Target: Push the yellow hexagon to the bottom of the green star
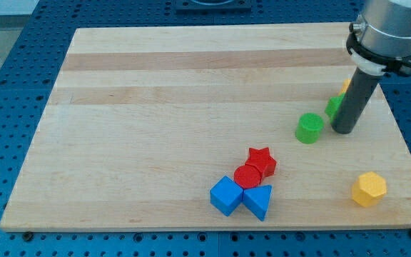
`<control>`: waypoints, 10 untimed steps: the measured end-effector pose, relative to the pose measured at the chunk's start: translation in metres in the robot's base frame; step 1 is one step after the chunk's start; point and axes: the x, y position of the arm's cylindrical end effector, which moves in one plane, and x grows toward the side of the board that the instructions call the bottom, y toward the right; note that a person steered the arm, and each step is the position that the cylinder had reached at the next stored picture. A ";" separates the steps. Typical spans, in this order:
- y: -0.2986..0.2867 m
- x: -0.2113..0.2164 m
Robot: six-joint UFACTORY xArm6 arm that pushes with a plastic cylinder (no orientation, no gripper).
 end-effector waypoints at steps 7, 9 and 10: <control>-0.028 0.140; 0.031 0.135; 0.022 0.116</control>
